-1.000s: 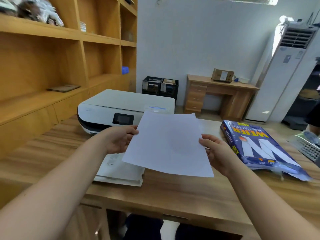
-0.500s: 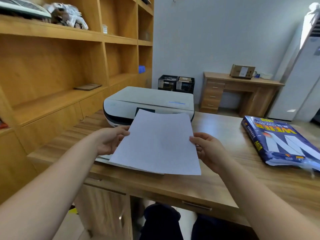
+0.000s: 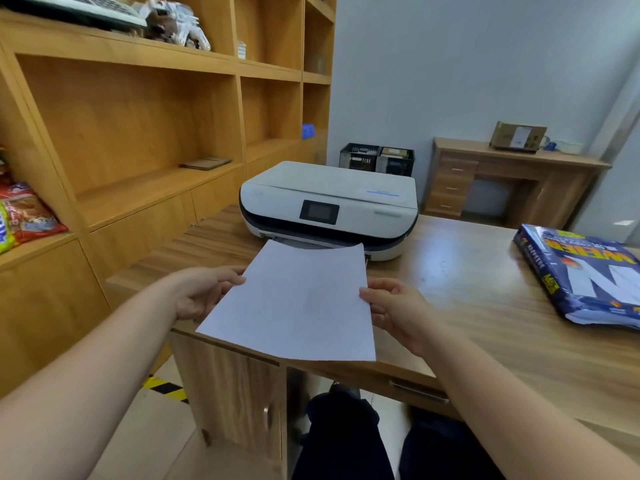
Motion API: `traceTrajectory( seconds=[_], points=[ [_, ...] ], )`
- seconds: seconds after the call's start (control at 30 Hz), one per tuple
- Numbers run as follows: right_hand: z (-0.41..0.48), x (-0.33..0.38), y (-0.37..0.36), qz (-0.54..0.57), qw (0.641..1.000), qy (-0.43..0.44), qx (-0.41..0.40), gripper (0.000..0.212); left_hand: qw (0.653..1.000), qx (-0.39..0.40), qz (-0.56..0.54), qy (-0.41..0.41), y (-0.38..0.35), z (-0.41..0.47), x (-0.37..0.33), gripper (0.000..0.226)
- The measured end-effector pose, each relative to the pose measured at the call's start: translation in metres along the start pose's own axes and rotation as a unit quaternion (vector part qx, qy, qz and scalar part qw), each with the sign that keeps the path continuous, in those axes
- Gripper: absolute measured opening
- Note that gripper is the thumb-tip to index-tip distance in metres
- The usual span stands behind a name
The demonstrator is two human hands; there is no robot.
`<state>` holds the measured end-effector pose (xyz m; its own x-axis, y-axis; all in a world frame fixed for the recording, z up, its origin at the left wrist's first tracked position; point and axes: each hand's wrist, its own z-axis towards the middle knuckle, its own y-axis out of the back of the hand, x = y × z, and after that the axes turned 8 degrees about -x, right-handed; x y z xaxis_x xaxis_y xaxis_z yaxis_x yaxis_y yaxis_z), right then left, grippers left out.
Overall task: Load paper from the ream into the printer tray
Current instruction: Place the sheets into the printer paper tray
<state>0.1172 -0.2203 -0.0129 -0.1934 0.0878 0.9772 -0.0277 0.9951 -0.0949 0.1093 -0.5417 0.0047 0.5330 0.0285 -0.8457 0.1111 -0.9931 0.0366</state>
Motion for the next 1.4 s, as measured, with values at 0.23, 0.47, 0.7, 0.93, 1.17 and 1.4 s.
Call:
traceTrajectory(
  seconds=[0.23,0.47,0.7,0.93,1.17,1.4],
  points=[
    [-0.002,-0.014,-0.022,-0.054,0.998,-0.026,-0.01,0.024,0.999,-0.028,0.005,0.027,0.013,0.001,0.006,0.015],
    [-0.011,-0.011,-0.024,-0.063,0.996,-0.066,0.004,0.023,0.999,-0.015,0.02,0.034,0.021,0.005,0.006,0.03],
    [-0.013,-0.005,-0.02,-0.13,0.987,-0.089,0.041,0.019,0.997,-0.015,0.055,0.043,0.018,0.009,0.001,0.032],
    [-0.012,0.001,-0.012,-0.104,0.986,-0.121,0.039,0.008,0.995,-0.019,0.086,0.036,0.004,0.015,-0.005,0.032],
    [-0.002,-0.003,-0.017,-0.053,0.985,-0.155,0.048,0.011,0.992,-0.026,0.117,0.034,0.014,0.015,-0.014,0.022],
    [0.003,-0.001,-0.025,-0.065,0.981,-0.179,0.048,0.019,0.99,-0.03,0.136,0.035,0.023,0.026,-0.015,0.028]
  ],
)
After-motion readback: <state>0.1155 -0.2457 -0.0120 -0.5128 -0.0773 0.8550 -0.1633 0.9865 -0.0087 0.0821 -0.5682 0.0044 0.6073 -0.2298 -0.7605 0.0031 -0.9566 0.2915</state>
